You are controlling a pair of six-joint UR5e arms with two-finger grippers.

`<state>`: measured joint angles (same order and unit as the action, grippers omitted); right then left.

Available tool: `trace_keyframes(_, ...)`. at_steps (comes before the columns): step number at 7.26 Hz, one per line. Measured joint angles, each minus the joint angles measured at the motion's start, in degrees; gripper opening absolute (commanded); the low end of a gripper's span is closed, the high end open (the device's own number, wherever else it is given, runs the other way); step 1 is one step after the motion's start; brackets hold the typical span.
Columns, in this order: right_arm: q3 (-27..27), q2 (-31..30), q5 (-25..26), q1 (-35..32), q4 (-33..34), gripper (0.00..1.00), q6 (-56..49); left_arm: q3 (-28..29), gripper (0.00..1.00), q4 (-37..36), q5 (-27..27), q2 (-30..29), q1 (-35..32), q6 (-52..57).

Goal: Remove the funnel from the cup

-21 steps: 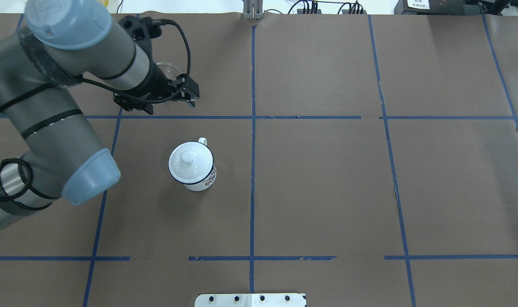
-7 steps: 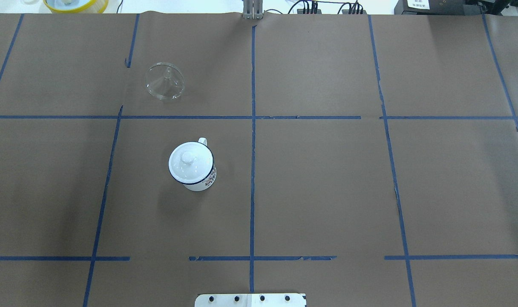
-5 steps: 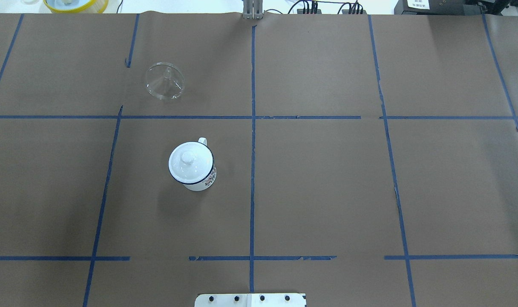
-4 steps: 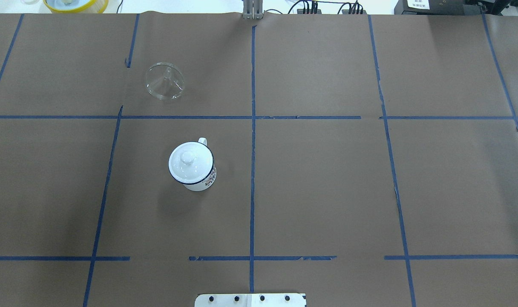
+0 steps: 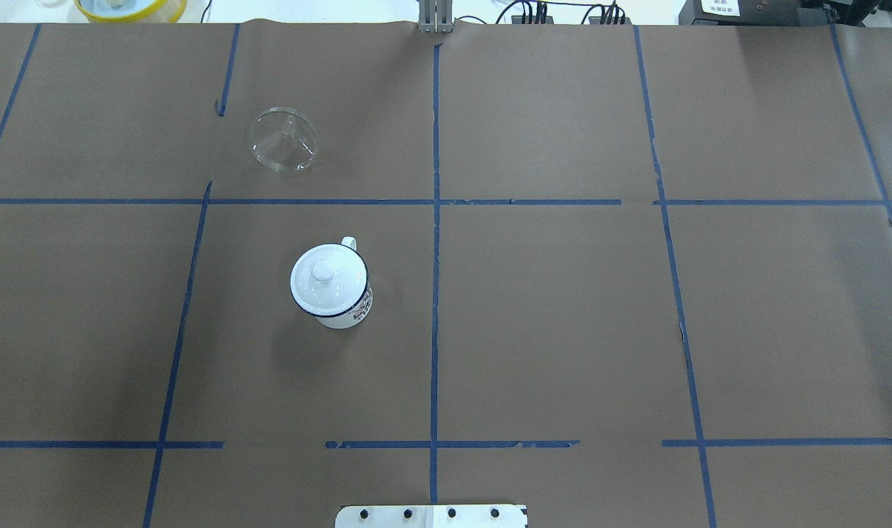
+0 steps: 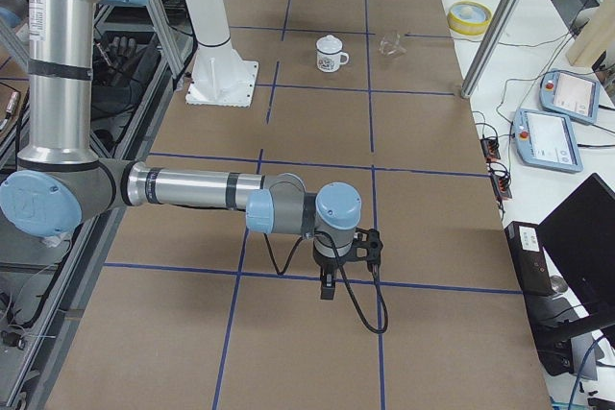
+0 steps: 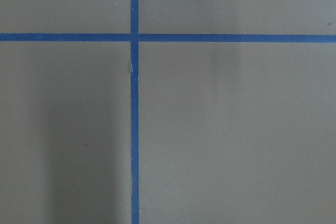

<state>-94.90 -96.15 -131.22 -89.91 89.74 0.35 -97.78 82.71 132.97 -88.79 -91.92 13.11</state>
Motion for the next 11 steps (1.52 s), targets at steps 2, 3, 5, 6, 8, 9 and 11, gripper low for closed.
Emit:
trace_keyframes(2,0.0,0.0,0.0,0.0,0.0,1.0,0.0,0.2,1.0,-0.9,0.9,0.0,0.1,-0.1)
trace_keyframes(3,0.0,0.0,0.0,0.0,0.0,1.0,0.0,0.3,1.0,-1.1,0.9,0.0,0.1,-0.1)
trace_keyframes(5,0.0,0.0,0.0,0.0,0.0,1.0,0.0,0.3,1.0,-1.3,0.9,0.0,0.1,-0.2)
trace_keyframes(6,0.0,0.0,0.0,0.0,0.0,1.0,0.0,0.2,1.0,-1.3,0.8,0.0,0.1,-0.2)
trace_keyframes(8,0.0,0.0,0.0,0.0,0.0,1.0,0.0,0.2,1.0,-1.2,0.8,0.0,0.1,-0.2)
trace_keyframes(9,0.0,0.0,0.0,0.0,0.0,1.0,0.0,0.2,1.0,-1.2,0.8,0.0,0.1,-0.2)
trace_keyframes(11,0.0,0.0,0.0,0.0,0.0,1.0,0.0,0.2,1.0,-1.2,0.8,0.0,0.1,-0.2)
